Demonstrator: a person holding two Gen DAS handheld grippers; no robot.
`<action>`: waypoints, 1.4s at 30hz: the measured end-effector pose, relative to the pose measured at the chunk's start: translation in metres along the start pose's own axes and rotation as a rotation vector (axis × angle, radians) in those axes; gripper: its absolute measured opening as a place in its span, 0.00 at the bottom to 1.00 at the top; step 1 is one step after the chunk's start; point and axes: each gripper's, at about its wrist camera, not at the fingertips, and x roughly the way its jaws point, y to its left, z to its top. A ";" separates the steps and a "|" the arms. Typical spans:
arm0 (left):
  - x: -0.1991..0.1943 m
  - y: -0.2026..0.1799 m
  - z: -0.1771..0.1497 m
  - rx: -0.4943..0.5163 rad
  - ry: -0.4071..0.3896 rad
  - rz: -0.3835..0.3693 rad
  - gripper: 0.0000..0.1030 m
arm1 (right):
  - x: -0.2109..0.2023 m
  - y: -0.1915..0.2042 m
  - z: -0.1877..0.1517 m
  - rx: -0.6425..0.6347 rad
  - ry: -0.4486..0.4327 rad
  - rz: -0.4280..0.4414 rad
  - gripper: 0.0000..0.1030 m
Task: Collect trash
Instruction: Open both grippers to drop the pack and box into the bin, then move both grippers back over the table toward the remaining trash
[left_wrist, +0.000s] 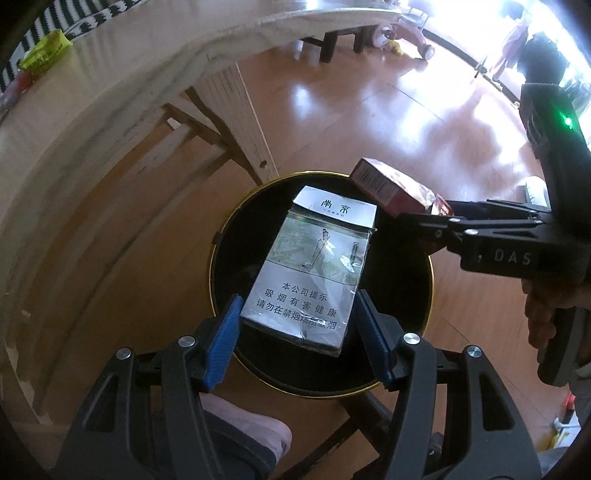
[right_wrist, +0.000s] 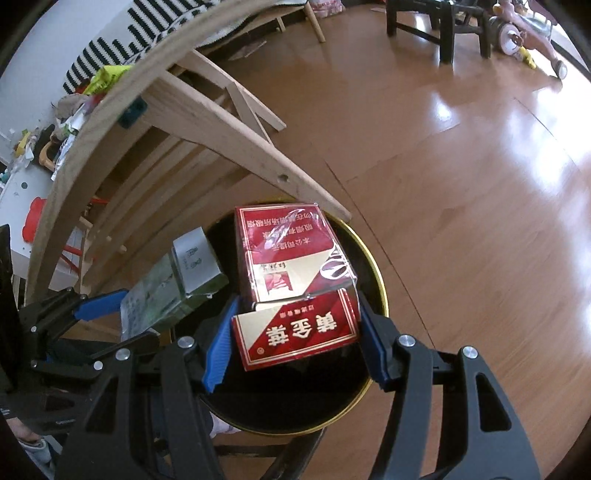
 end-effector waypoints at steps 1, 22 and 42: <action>0.001 0.001 0.000 0.000 0.001 -0.001 0.58 | 0.001 0.000 0.000 0.005 0.004 0.000 0.57; -0.134 0.016 0.003 -0.058 -0.315 0.045 0.93 | -0.128 0.075 0.049 -0.125 -0.474 -0.039 0.93; -0.146 0.306 -0.026 -0.511 -0.221 0.373 0.94 | 0.022 0.268 0.150 -0.574 -0.229 -0.071 0.95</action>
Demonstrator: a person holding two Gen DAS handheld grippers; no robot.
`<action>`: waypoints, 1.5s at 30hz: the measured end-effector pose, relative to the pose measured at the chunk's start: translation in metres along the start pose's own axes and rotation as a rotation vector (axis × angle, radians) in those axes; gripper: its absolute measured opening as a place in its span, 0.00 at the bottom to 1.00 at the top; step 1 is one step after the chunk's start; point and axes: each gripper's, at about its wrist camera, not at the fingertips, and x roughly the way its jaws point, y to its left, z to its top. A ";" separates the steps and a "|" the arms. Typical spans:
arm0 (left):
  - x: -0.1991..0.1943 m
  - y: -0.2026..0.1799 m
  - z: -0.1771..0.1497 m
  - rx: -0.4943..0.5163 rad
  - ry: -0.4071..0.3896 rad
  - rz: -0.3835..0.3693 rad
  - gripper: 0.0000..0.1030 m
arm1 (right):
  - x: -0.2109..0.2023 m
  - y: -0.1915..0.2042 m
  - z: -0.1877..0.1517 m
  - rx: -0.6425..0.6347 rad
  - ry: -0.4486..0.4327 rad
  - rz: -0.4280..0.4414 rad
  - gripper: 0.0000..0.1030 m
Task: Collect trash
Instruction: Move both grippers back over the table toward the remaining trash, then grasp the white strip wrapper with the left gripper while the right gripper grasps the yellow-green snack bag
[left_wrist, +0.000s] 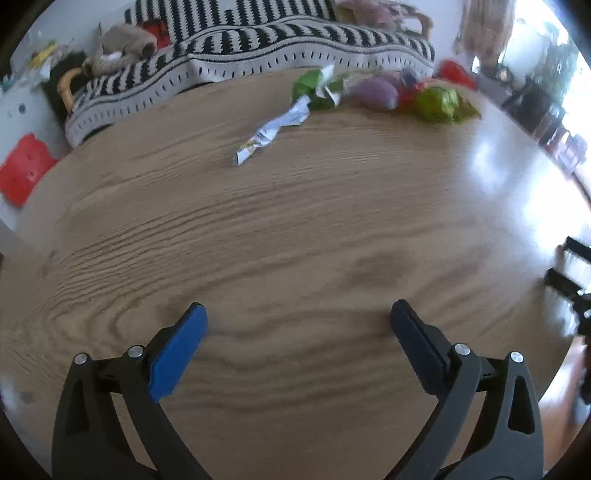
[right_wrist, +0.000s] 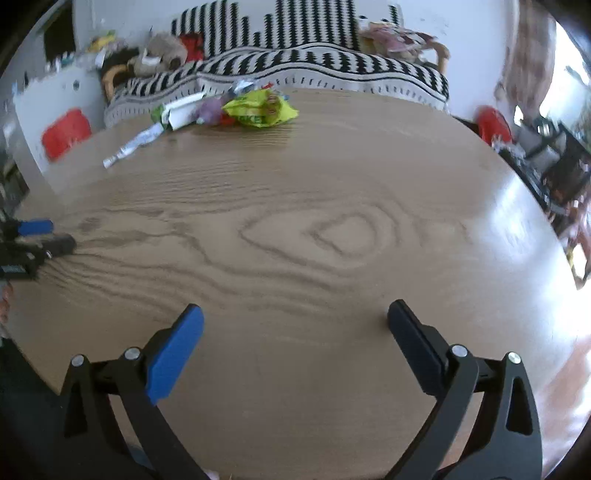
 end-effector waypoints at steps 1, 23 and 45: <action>0.003 0.004 0.004 -0.001 -0.008 -0.002 0.94 | 0.005 0.002 0.006 -0.005 0.000 0.004 0.95; 0.073 0.035 0.119 0.118 0.036 -0.072 0.95 | 0.109 0.021 0.154 -0.036 0.067 0.031 0.95; 0.071 0.018 0.134 0.173 -0.035 -0.038 0.13 | 0.111 0.001 0.175 0.043 -0.018 0.063 0.59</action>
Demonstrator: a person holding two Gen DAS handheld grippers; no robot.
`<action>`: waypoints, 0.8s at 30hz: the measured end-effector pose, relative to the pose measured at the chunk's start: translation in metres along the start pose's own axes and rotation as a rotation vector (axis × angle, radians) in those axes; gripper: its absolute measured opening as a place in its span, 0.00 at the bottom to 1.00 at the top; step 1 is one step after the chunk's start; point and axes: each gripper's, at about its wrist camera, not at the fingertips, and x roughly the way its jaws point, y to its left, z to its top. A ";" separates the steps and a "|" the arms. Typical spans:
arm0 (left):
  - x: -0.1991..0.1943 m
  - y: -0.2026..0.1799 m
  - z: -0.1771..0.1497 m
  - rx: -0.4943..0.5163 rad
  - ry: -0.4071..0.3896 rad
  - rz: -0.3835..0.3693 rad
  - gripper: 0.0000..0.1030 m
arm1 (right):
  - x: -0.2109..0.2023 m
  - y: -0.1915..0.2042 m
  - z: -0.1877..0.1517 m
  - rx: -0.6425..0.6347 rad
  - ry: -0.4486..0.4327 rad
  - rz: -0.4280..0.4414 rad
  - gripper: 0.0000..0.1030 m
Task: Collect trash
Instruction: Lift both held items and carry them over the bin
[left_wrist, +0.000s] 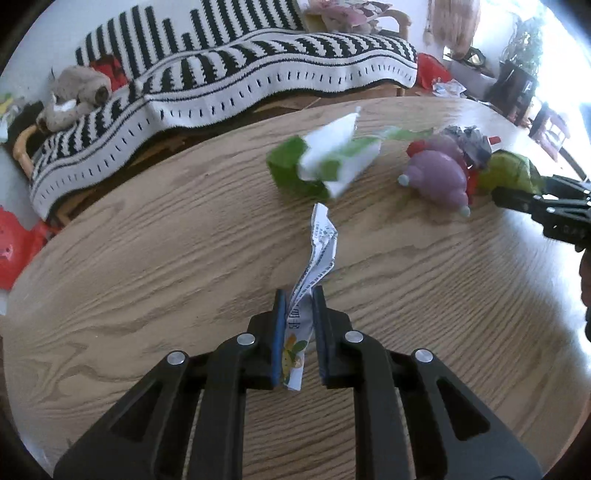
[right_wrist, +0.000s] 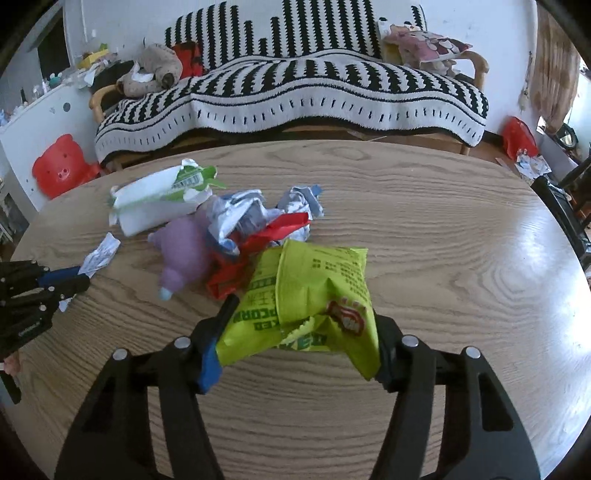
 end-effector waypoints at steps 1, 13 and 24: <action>-0.001 -0.001 -0.001 -0.007 0.001 0.000 0.13 | -0.003 -0.001 -0.002 -0.001 0.000 0.003 0.59; -0.040 -0.025 -0.007 -0.020 -0.003 -0.004 0.13 | -0.065 -0.026 -0.021 0.043 -0.060 -0.009 0.59; -0.089 -0.069 -0.019 0.040 -0.032 -0.014 0.13 | -0.131 -0.052 -0.058 0.098 -0.109 -0.035 0.59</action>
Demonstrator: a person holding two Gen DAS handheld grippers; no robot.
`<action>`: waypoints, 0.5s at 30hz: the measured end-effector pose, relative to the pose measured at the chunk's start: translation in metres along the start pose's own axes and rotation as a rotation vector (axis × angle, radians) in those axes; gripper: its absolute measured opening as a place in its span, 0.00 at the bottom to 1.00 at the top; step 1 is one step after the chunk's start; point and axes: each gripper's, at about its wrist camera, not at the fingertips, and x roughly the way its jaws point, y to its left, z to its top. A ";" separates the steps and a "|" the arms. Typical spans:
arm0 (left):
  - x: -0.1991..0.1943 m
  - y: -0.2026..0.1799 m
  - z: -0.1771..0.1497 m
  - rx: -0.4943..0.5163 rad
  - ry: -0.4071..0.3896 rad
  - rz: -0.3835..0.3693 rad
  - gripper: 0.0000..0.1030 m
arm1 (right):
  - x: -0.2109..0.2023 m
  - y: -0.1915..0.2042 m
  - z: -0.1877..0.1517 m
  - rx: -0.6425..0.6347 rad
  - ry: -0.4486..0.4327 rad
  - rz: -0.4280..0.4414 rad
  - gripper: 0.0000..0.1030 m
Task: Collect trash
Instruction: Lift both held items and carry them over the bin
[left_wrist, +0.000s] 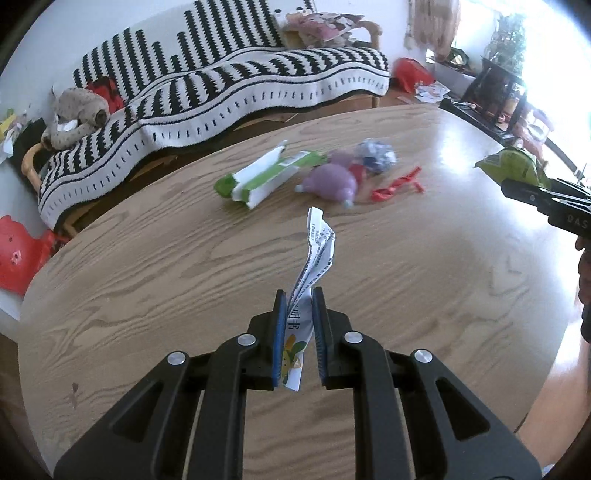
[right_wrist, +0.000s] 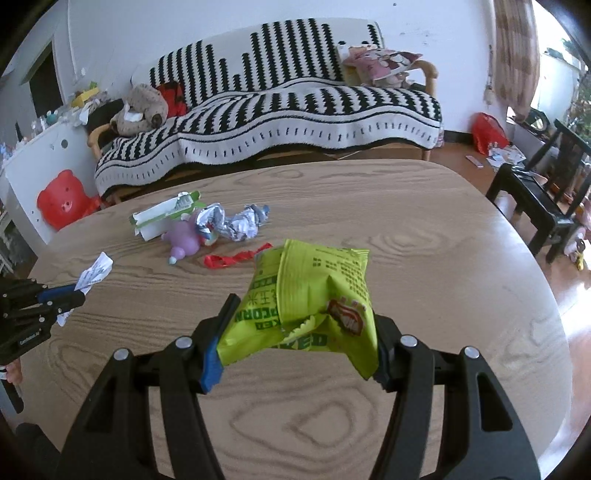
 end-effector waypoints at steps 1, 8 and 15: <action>-0.004 -0.005 -0.001 0.007 -0.002 -0.001 0.13 | -0.007 -0.003 -0.003 0.004 -0.004 -0.002 0.59; -0.033 -0.029 -0.013 0.043 -0.014 -0.002 0.13 | -0.038 -0.019 -0.026 0.019 -0.010 -0.018 0.59; -0.073 -0.065 -0.030 0.077 -0.053 -0.018 0.13 | -0.087 -0.032 -0.052 0.039 -0.042 -0.025 0.59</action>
